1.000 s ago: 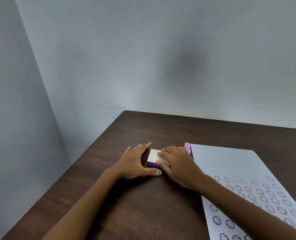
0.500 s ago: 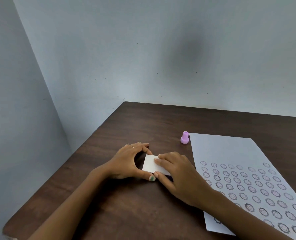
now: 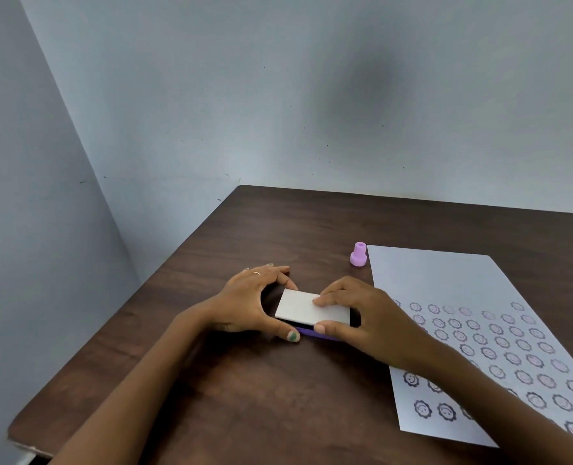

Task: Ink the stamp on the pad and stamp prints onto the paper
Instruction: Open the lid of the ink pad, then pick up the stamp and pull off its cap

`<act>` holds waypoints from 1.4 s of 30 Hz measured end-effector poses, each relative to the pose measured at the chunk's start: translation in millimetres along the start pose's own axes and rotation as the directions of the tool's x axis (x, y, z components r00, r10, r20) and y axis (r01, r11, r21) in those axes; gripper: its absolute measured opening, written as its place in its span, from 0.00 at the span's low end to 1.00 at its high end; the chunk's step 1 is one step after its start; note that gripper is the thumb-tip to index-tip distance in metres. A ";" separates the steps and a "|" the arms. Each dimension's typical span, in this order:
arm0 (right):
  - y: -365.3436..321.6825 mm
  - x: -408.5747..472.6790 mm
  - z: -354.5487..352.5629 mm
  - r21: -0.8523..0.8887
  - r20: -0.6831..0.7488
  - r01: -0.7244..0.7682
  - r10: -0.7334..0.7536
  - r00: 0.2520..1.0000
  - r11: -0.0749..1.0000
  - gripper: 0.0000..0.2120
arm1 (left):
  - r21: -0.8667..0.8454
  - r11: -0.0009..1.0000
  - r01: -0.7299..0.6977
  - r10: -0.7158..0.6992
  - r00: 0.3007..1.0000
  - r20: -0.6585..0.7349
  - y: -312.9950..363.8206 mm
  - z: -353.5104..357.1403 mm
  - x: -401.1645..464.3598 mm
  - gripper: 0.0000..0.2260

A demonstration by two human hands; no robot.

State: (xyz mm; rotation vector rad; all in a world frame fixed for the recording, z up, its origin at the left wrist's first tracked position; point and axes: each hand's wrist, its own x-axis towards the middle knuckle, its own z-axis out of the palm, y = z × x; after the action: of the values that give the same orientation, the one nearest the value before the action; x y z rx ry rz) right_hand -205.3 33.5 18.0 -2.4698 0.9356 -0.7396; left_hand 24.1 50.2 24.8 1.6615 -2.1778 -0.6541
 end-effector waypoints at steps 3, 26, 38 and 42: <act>1.7 2.2 -3.1 0.057 -0.022 -0.026 0.028 0.999 0.998 0.13 | -0.012 1.000 -0.008 0.008 1.000 -0.006 -0.1 -0.2 -0.1 0.29; 11.4 25.0 -3.2 0.361 -0.383 -0.231 0.370 0.846 0.903 0.03 | 0.009 1.000 -0.006 0.006 1.000 0.023 -3.3 -0.1 2.4 0.37; 24.8 24.2 -1.2 0.256 -0.340 -0.369 0.441 0.831 0.893 0.13 | -0.052 0.998 0.025 -0.024 1.000 0.007 -5.3 1.6 1.4 0.54; 24.1 23.4 -2.0 0.242 -0.335 -0.385 0.449 0.829 0.891 0.11 | -0.018 1.000 0.020 -0.020 1.000 0.012 -4.3 0.3 1.2 0.44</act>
State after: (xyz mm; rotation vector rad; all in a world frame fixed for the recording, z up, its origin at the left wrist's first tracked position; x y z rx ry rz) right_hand -203.3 0.2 14.7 -1.9022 1.4355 -1.1073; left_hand 27.1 48.2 22.2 1.6758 -2.1596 -0.6891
